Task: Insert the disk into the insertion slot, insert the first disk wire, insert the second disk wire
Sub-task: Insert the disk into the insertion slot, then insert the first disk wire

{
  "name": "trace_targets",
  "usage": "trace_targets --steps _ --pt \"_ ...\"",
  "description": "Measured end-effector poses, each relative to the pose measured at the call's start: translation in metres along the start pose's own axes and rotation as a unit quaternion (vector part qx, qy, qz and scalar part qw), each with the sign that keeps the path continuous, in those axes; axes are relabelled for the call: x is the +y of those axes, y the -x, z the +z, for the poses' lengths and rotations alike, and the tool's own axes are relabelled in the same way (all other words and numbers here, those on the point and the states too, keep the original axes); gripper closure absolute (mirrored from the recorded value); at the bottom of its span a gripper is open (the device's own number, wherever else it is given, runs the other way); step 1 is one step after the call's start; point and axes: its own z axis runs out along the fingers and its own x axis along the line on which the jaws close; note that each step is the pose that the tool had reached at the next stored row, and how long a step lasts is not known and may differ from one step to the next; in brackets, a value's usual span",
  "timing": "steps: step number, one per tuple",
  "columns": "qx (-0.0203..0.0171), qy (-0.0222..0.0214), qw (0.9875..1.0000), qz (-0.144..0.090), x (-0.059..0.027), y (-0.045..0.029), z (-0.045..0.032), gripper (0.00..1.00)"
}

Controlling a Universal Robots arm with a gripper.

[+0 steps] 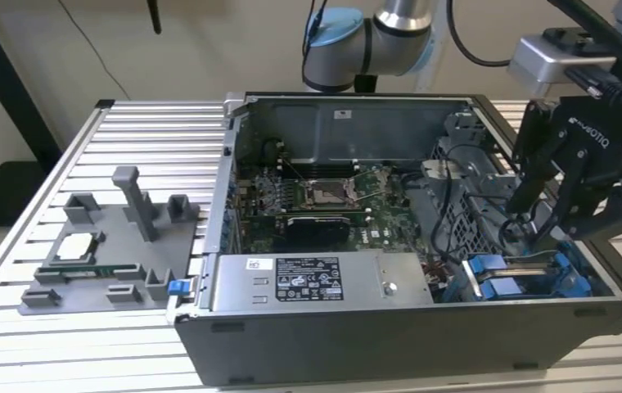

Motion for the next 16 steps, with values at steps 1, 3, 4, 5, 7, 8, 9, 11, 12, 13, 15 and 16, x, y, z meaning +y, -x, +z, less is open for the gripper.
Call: trace_targets --steps 1,3,4,5,7,8,9,11,12,13,15,16 --pt "0.0000 0.0000 1.0000 0.000 0.0000 0.0000 -0.0012 0.00" --pt "-0.0001 0.0000 1.0000 0.000 0.0002 0.0000 -0.0012 0.00" --pt "-0.0001 0.0000 1.0000 0.000 0.0006 0.0000 -0.0013 0.00" --pt "0.0000 0.0000 1.0000 0.000 0.0012 0.0001 -0.0014 0.00" --pt "0.0001 0.0000 1.0000 0.000 0.0031 0.0000 -0.0017 0.00" --pt "0.0000 0.0000 1.0000 0.000 0.0032 0.0000 -0.0016 0.00" --pt "0.0000 0.0000 1.0000 0.000 0.0031 -0.0001 -0.0016 0.00" --pt "0.0000 0.0000 1.0000 0.000 0.0032 -0.0001 -0.0016 0.00" --pt "0.0000 0.0000 1.0000 0.000 0.0032 -0.0001 -0.0016 0.00" --pt "-0.0001 0.0000 1.0000 0.000 0.0032 0.0000 -0.0016 0.00" --pt "-0.0011 -0.0004 1.0000 0.000 0.0031 0.0007 -0.0016 0.00" --pt "-0.0023 -0.0009 1.0000 0.000 0.0031 0.0015 -0.0015 0.00"
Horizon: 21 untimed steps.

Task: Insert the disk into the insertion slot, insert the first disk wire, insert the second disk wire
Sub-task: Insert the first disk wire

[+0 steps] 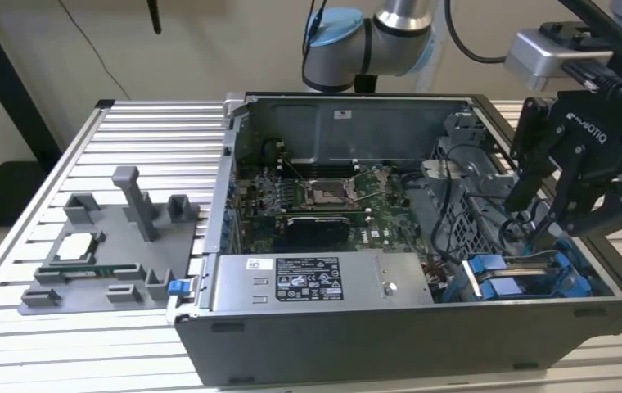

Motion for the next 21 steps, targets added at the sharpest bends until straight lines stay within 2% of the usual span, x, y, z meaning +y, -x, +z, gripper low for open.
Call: trace_targets --steps 3,8,11,14,17,21 --pt "-0.0076 -0.0043 1.0000 -0.001 -0.0003 0.0016 0.0003 0.00" --pt "-0.0236 -0.0156 0.9996 -0.001 -0.0006 0.0028 0.0006 0.00" --pt "-0.0304 -0.0204 0.9993 -0.001 -0.0010 0.0056 0.0013 0.00" --pt "-0.0314 -0.0235 0.9992 -0.002 -0.0012 0.0138 0.0034 0.00" --pt "-0.0317 -0.0248 0.9992 -0.002 -0.0024 0.0206 0.0061 0.00" --pt "-0.0329 -0.0279 0.9990 -0.007 -0.0031 0.0217 0.0087 0.00"
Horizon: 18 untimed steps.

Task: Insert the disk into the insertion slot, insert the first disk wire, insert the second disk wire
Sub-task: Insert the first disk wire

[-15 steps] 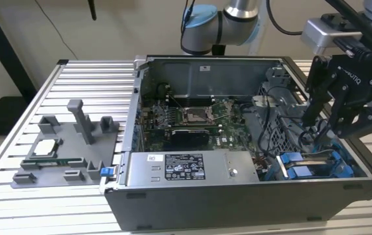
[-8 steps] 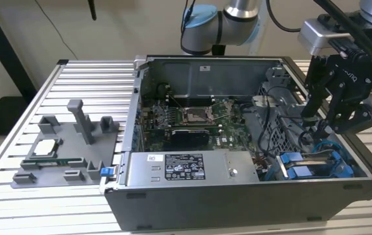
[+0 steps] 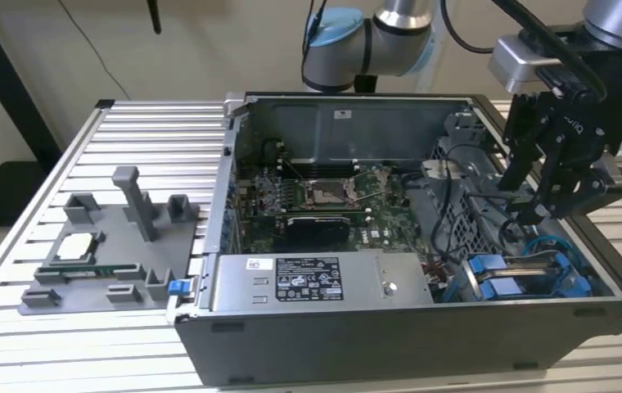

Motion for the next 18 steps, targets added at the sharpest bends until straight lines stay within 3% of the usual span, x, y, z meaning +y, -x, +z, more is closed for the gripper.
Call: trace_targets --steps 3,7,11,18 --pt "-0.0023 0.0004 0.9999 -0.011 -0.0012 0.0000 0.0004 0.00" --pt "-0.0103 0.0003 0.9999 -0.014 -0.0037 -0.0002 0.0010 0.00" --pt "-0.0107 -0.0020 0.9998 -0.014 -0.0037 -0.0006 0.0033 0.00" --pt "-0.0110 -0.0022 0.9998 -0.014 -0.0037 -0.0007 0.0033 0.00"
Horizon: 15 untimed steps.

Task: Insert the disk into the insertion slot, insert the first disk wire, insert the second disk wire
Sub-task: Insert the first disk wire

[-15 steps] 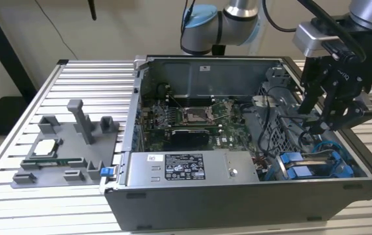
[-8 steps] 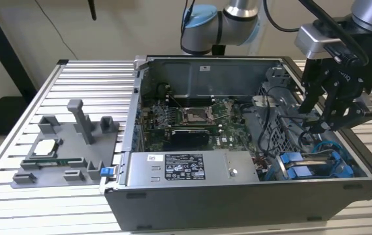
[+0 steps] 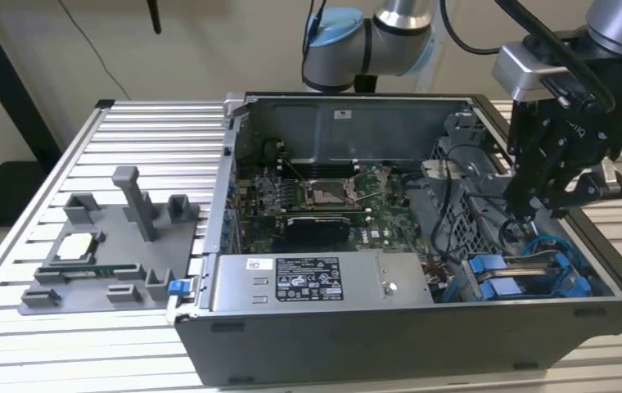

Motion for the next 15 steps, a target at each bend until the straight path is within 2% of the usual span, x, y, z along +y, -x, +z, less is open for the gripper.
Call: trace_targets --steps 8,11,15 --pt "-0.0012 0.0000 1.0000 0.000 -0.0003 -0.0004 -0.0010 0.00" --pt "-0.0035 -0.0001 1.0000 0.000 -0.0006 -0.0003 -0.0021 0.00" --pt "-0.0093 -0.0012 1.0000 0.000 -0.0008 -0.0008 -0.0013 0.00"
